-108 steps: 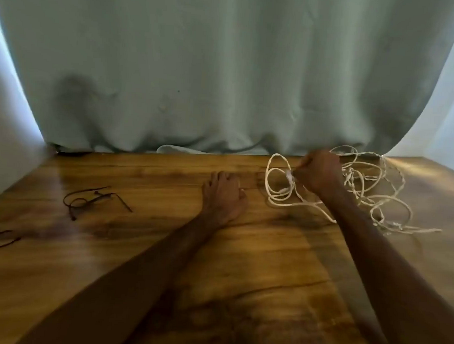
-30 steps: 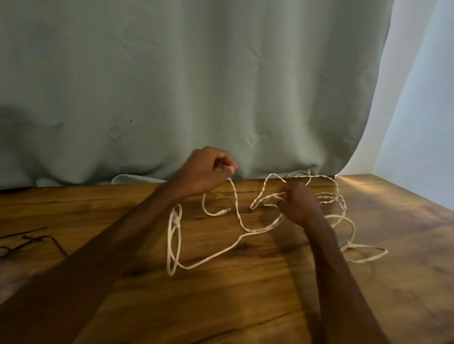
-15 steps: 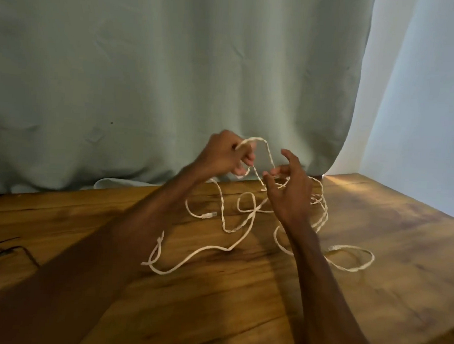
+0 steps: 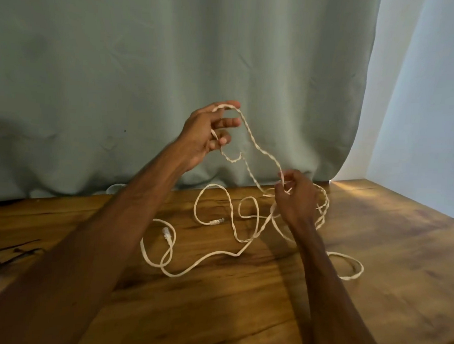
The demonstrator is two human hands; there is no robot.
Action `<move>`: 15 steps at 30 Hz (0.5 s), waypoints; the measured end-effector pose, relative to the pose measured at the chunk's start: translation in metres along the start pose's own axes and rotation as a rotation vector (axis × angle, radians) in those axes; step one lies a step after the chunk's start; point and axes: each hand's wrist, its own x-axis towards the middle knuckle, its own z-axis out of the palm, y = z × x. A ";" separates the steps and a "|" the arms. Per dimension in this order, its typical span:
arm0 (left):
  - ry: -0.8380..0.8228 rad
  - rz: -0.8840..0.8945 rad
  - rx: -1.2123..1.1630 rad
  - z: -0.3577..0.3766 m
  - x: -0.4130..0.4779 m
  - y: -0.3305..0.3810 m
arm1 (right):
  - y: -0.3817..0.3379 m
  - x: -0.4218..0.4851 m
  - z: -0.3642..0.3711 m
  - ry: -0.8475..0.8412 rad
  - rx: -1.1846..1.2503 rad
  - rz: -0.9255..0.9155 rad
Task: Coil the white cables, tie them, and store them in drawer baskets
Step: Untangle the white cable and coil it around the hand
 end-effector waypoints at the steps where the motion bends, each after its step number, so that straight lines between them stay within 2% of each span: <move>1: -0.031 -0.012 0.011 0.000 -0.002 -0.006 | -0.001 -0.001 0.000 -0.042 0.040 -0.032; 5: -0.201 -0.109 -0.032 0.016 -0.013 -0.018 | -0.017 -0.009 0.004 -0.414 0.227 -0.101; 8: -0.317 -0.157 -0.167 0.037 -0.019 -0.021 | -0.019 -0.013 0.012 -0.555 0.192 -0.160; 10: -0.350 -0.148 -0.240 0.046 -0.019 -0.020 | -0.016 -0.012 0.017 -0.559 0.184 -0.100; 12: -0.344 -0.122 -0.326 0.047 -0.017 -0.016 | -0.009 -0.009 0.020 -0.484 0.198 -0.041; 15: -0.290 -0.053 -0.555 0.025 -0.012 -0.004 | 0.006 -0.003 0.018 -0.326 0.015 -0.104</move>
